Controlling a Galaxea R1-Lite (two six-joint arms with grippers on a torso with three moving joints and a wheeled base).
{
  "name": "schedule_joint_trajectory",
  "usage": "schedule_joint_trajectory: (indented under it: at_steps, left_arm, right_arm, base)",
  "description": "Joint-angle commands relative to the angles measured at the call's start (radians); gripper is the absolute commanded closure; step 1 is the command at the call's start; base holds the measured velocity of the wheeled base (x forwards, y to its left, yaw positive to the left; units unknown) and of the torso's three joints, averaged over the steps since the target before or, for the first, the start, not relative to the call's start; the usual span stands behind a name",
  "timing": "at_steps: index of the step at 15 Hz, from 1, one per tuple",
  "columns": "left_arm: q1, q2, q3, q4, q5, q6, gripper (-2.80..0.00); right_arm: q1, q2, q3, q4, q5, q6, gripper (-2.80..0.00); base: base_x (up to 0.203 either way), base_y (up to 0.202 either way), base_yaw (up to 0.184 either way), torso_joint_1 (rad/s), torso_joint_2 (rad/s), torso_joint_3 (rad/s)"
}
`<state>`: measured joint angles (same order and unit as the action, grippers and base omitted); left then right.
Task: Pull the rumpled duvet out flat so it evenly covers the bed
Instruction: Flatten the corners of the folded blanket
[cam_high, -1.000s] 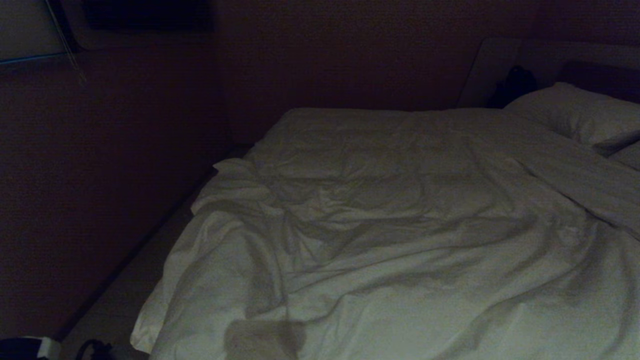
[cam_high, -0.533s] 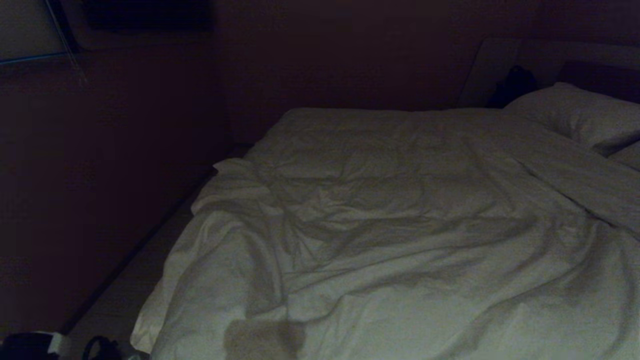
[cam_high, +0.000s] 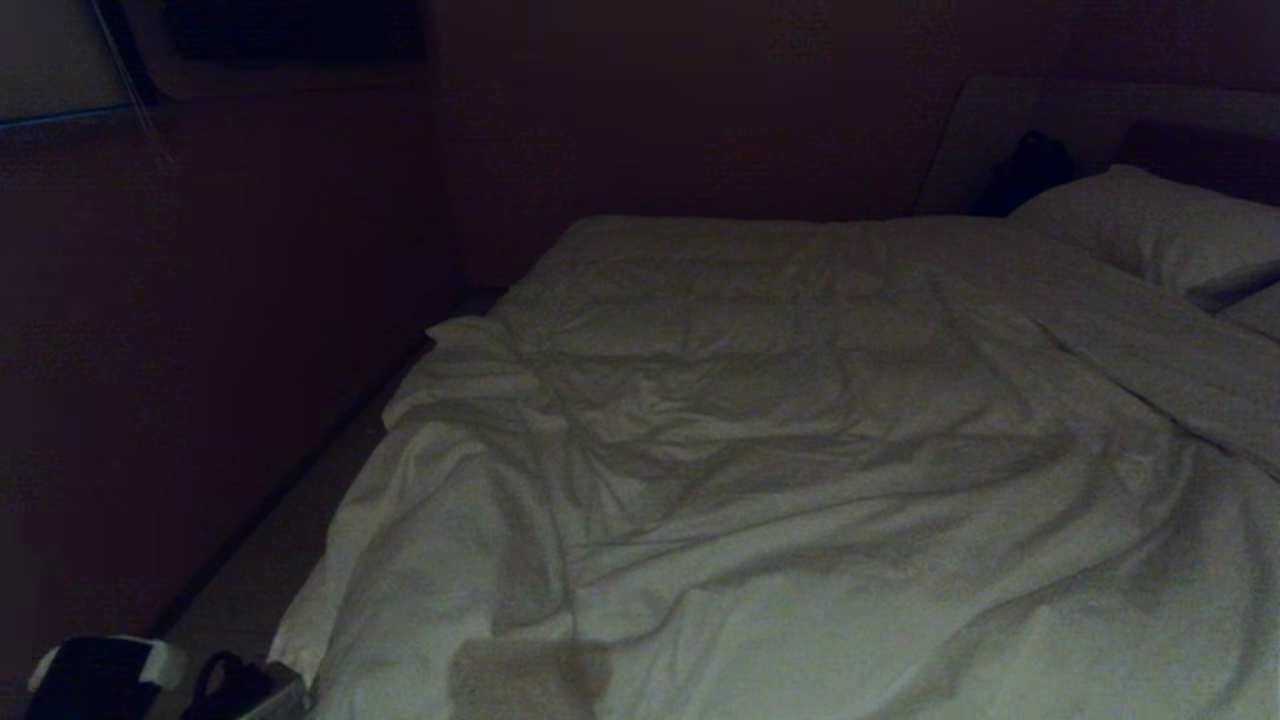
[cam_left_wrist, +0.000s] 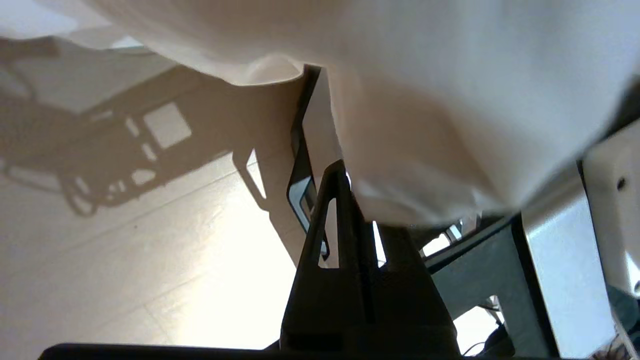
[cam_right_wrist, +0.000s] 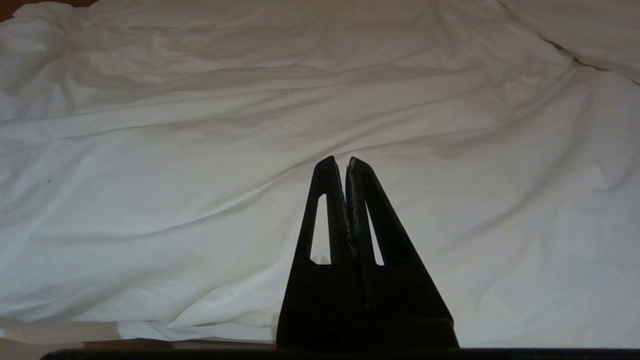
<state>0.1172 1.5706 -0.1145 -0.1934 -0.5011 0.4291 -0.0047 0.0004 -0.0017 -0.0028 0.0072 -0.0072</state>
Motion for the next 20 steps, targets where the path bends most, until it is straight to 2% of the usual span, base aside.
schedule_joint_trajectory:
  at_steps: [1,4,7,12,16,19,20]
  left_arm:
    - [-0.017,0.013,-0.003,-0.037,0.001,-0.041,0.0]
    - [-0.046,0.034,-0.001,-0.12,0.016,-0.136,0.0]
    - [-0.08,0.032,-0.004,-0.14,0.047,-0.204,0.0]
    - [-0.102,0.059,0.013,-0.193,0.079,-0.223,0.0]
    - [-0.132,0.11,0.049,-0.316,0.12,-0.269,0.0]
    - [-0.15,0.155,0.097,-0.441,0.143,-0.274,0.0]
    - [-0.152,0.167,0.109,-0.471,0.144,-0.274,-2.8]
  right_arm:
    - [0.0,0.001,0.0,0.001,0.0,0.0,0.0]
    - [0.0,0.001,0.0,0.0,0.0,0.0,0.0]
    - [0.0,0.001,0.0,0.0,0.0,0.0,0.0]
    - [0.0,0.001,0.0,0.0,0.0,0.0,0.0]
    - [0.0,0.001,0.0,0.0,0.0,0.0,0.0]
    - [0.0,0.001,0.0,0.0,0.0,0.0,0.0]
    - [0.0,0.001,0.0,0.0,-0.001,0.0,0.0]
  base:
    - [0.0,0.0,0.0,0.0,0.0,0.0]
    - [0.0,0.0,0.0,0.0,0.0,0.0]
    - [0.0,0.0,0.0,0.0,0.0,0.0]
    - [0.0,0.0,0.0,0.0,0.0,0.0]
    - [0.0,0.0,0.0,0.0,0.0,0.0]
    - [0.0,0.0,0.0,0.0,0.0,0.0]
    - [0.0,0.0,0.0,0.0,0.0,0.0]
